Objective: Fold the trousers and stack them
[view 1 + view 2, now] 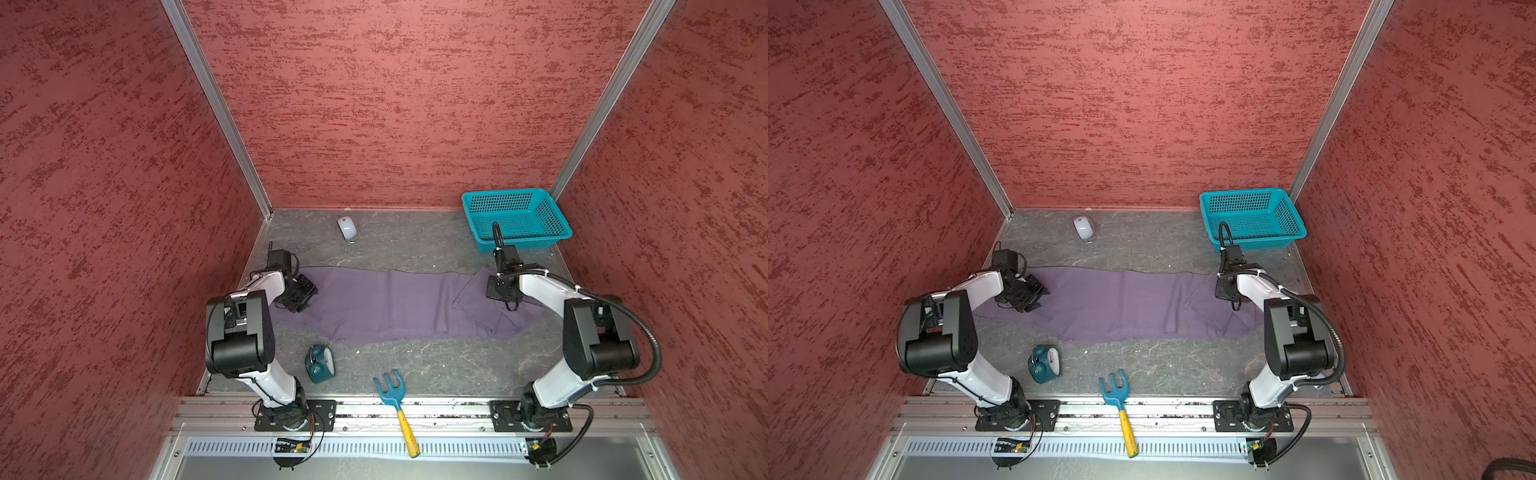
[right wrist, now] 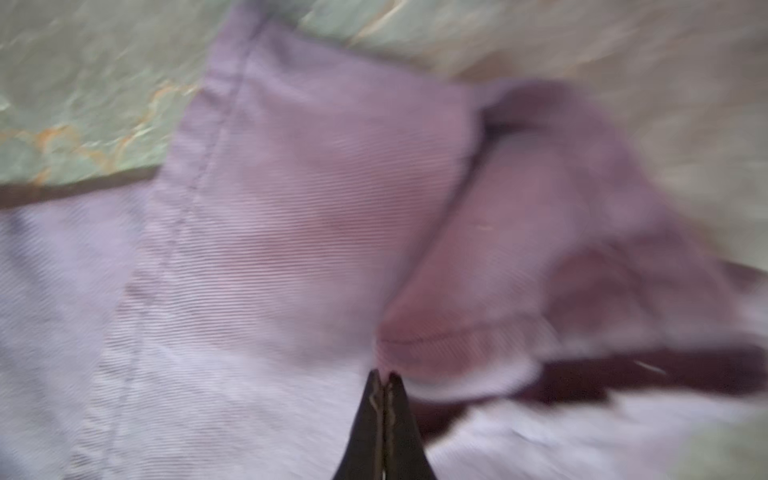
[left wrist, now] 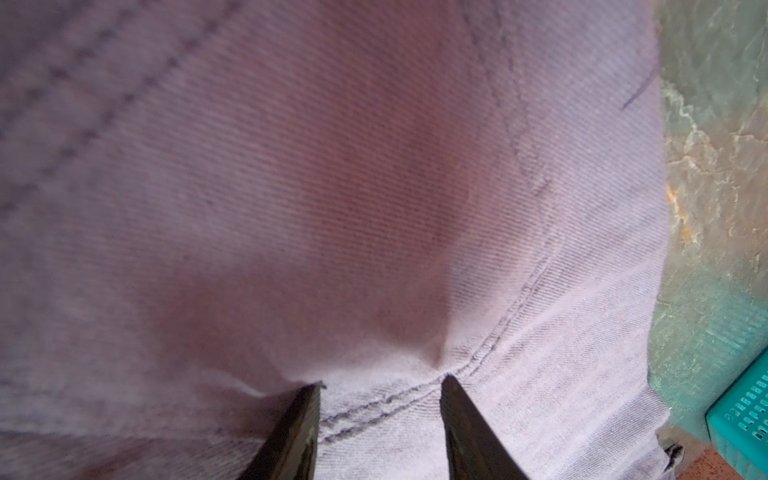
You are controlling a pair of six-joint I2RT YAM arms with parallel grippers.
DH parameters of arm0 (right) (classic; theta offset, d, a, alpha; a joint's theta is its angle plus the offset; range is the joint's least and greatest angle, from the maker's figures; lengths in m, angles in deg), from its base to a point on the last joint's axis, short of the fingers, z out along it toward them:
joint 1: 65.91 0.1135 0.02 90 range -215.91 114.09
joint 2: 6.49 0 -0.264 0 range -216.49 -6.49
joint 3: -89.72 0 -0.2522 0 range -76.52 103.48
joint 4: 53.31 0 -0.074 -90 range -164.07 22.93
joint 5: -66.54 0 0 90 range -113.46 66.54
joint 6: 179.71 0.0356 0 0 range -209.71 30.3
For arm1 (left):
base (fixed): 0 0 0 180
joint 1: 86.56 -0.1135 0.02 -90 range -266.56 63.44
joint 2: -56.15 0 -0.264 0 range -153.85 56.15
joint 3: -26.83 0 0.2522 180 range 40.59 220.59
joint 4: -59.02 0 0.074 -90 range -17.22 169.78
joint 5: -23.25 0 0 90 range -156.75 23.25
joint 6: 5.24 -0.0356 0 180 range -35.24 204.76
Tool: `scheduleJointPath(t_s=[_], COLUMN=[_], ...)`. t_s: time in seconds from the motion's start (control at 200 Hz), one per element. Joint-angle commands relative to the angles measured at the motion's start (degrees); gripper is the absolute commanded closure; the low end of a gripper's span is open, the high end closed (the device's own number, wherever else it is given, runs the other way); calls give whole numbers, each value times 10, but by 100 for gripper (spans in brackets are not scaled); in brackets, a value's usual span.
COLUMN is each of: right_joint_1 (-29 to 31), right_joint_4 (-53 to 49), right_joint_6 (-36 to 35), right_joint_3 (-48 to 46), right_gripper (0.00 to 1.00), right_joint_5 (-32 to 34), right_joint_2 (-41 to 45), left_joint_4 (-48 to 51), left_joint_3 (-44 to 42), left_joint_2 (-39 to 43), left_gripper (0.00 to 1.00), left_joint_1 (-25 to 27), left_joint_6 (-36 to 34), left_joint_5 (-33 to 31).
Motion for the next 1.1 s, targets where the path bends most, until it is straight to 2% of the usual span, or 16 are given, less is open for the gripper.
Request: scheduleJointPath(t_s=[0.0, 0.09, 0.175, 0.2, 0.25, 0.276, 0.376, 0.481, 0.586, 0.721, 0.887, 1.097], right_joint_1=[-27, -79, -133, -150, -182, -191, -199, -192, -141, 9, 145, 234], right_joint_4=[-66, -99, -106, -98, -92, -97, -109, -117, -79, -56, -26, -13], right_joint_6=[6, 13, 14, 10, 13, 19, 33, 47, 30, 15, 49, 63], right_joint_3=[31, 46, 59, 61, 72, 83, 117, 134, 106, 74, 60, 74], right_gripper=[100, 100, 100, 91, 63, 57, 47, 47, 57, 59, 53, 46], right_joint_5=[104, 150, 228, 242, 241, 234, 215, 164, 72, 17, -11, -13], right_joint_2=[41, 51, 40, 35, 19, 11, 5, 27, 74, 73, 32, -51], left_joint_4=[-2, -2, -4, -5, -9, -9, -7, -7, -5, 1, 26, 68], left_joint_3=[-34, -36, -37, -39, -41, -42, -42, -46, -45, -41, -34, -8], left_joint_2=[-32, -29, -27, -26, -27, -27, -26, -17, -9, 12, 76, 138], left_gripper=[52, 52, 53, 53, 53, 53, 53, 52, 52, 53, 52, 48], left_joint_1=[1, 1, -1, -2, -4, -4, -7, -7, -6, -1, 13, 56], left_joint_6=[-3, -5, -6, -7, -7, -7, -8, -7, -5, -1, 3, 7], left_joint_5=[-2, 0, 2, 4, 9, 11, 18, 19, 22, 23, -5, -38])
